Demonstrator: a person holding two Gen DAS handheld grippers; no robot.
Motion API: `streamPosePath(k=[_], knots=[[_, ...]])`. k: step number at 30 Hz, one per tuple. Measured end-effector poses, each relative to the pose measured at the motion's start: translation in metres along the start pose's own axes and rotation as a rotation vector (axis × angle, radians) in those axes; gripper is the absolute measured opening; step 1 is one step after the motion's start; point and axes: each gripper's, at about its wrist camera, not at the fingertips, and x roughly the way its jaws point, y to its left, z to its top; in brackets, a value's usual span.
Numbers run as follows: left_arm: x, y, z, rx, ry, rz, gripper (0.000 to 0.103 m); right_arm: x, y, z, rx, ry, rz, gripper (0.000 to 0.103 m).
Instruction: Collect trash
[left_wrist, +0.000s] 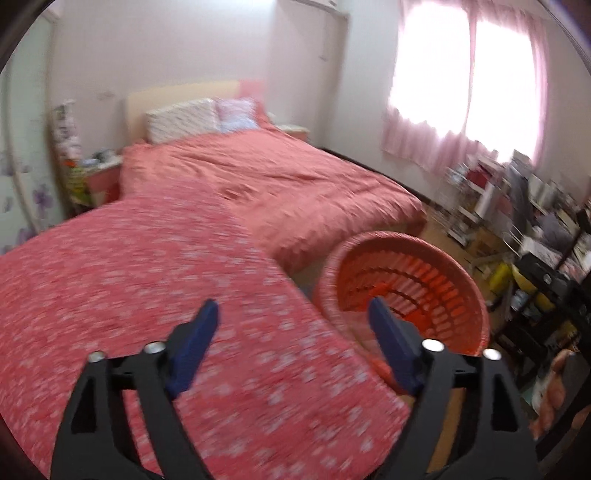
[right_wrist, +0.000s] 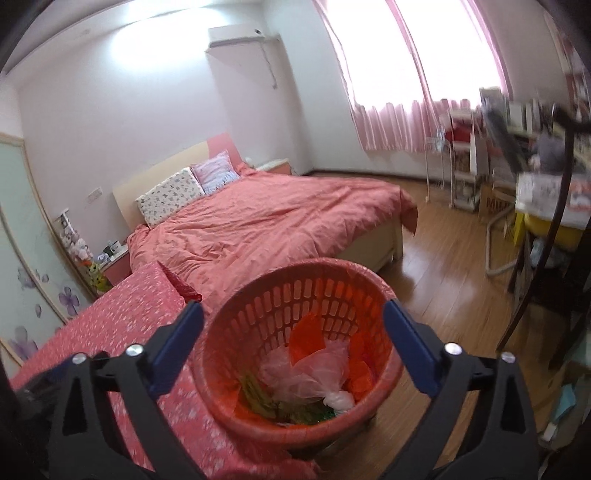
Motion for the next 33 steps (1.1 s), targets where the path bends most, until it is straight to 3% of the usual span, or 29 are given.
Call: streamPosePath(k=[5,9,16,25,33], knots=[[-0.054,0.028,-0.018,-0.071,-0.068,0.124,0.101,-0.048,0.024,-0.017,-0.128,-0.076,-0.045,0.098],[-0.091,0.039,-0.035,-0.106,-0.093,0.216,0.101,-0.086,0.037,-0.032,-0.183,-0.129,-0.077,0.098],[-0.137,0.045,-0.068,-0.154,-0.123,0.355,0.101,-0.133,0.054,-0.066,-0.240,-0.128,-0.079,0.099],[-0.170,0.043,-0.103,-0.188,-0.145,0.446,0.101,-0.163,0.069,-0.101,-0.284,-0.096,-0.104,0.099],[-0.178,0.040,-0.126,-0.202,-0.124,0.441,0.101,-0.175,0.071,-0.114,-0.297,-0.063,-0.098,0.098]])
